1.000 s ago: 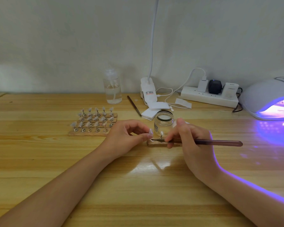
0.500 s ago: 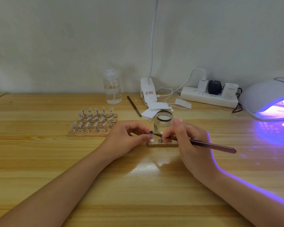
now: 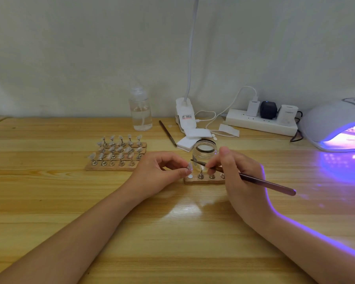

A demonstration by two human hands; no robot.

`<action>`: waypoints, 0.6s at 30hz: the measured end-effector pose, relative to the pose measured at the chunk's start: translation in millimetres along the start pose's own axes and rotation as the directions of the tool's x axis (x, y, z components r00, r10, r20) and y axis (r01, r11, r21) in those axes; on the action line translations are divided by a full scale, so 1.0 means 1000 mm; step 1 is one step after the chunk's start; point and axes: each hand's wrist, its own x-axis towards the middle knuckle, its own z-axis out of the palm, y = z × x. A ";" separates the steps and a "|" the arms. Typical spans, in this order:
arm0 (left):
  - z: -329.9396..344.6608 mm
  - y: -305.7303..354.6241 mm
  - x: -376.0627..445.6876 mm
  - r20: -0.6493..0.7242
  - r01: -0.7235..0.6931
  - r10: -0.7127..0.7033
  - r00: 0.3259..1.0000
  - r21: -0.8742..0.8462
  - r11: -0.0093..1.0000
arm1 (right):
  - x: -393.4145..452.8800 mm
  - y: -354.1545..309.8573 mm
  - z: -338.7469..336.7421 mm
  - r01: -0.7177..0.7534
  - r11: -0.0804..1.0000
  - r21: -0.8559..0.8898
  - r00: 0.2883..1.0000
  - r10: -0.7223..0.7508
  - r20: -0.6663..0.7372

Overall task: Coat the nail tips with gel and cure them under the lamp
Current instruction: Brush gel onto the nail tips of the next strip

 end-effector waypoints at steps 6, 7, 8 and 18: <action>0.000 -0.001 0.000 -0.014 0.018 -0.018 1.000 0.012 1.000 | -0.001 0.001 0.002 0.019 1.000 0.019 1.000 -0.020 0.014; 0.000 -0.001 0.000 -0.017 0.019 -0.019 1.000 0.014 1.000 | -0.001 0.001 0.001 0.026 0.999 0.026 1.000 -0.026 0.018; 0.000 -0.001 0.000 -0.017 0.019 -0.019 1.000 0.017 1.000 | -0.001 0.001 0.001 0.035 0.999 0.035 0.999 -0.036 0.022; -0.001 -0.002 0.000 -0.032 0.031 -0.031 0.999 0.001 1.000 | -0.004 0.001 -0.001 0.075 0.993 0.087 0.996 -0.079 0.045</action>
